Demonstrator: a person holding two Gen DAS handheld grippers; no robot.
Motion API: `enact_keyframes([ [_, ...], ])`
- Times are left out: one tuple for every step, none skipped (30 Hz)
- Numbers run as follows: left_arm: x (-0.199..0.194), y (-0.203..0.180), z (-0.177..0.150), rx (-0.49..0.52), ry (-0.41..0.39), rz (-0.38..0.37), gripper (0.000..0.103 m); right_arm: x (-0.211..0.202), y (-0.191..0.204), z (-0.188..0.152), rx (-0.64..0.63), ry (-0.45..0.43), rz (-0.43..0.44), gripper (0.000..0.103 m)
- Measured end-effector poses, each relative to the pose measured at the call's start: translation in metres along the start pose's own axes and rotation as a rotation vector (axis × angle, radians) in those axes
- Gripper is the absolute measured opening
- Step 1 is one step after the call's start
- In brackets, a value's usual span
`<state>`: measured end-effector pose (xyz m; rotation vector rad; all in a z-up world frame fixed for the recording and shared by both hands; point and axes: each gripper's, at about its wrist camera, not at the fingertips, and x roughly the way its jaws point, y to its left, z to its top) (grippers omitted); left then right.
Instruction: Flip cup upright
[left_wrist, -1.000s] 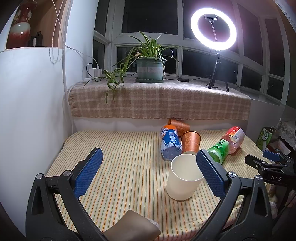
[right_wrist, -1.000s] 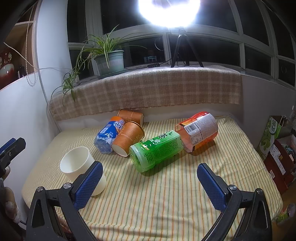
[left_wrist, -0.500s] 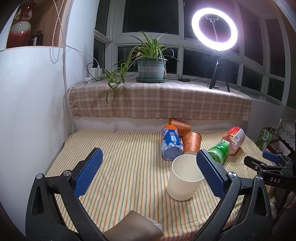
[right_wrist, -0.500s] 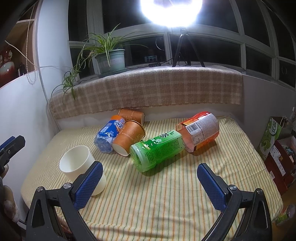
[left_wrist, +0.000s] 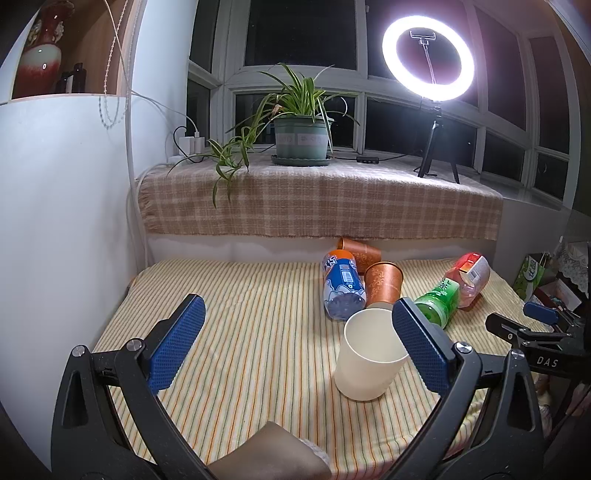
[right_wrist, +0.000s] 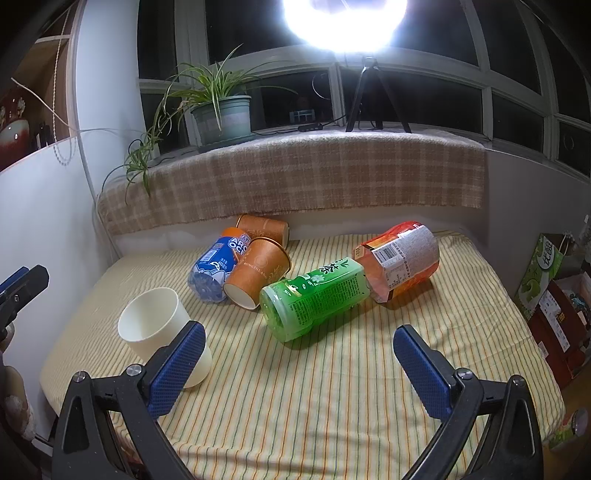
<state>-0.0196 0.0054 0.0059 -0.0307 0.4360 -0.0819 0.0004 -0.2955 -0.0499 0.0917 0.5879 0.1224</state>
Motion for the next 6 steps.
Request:
enact_keyframes([
  [0.0,0.0007,0.0,-0.001,0.0,0.0,0.103,0.0001,0.0,0.0,0.0,0.001,-0.001,0.103],
  [0.0001,0.0014,0.0,-0.002,-0.001,0.001,0.103,-0.0001,0.0001,-0.0001,0.001,0.0,0.0,0.103],
  [0.0007,0.0032,0.0005,-0.003,-0.001,0.002,0.103,0.0001,0.0001,-0.0002,0.001,0.002,0.0,0.103],
  [0.0008,0.0044,0.0007,-0.004,-0.002,0.002,0.103,0.0002,0.0003,-0.0003,0.001,0.003,0.0,0.103],
  [0.0008,0.0054,0.0008,-0.004,-0.003,0.003,0.103,0.001,0.0006,-0.0005,0.001,0.004,0.001,0.103],
  [0.0012,0.0075,0.0012,-0.006,-0.004,0.004,0.103,0.0013,0.0007,-0.0007,0.001,0.006,0.001,0.103],
])
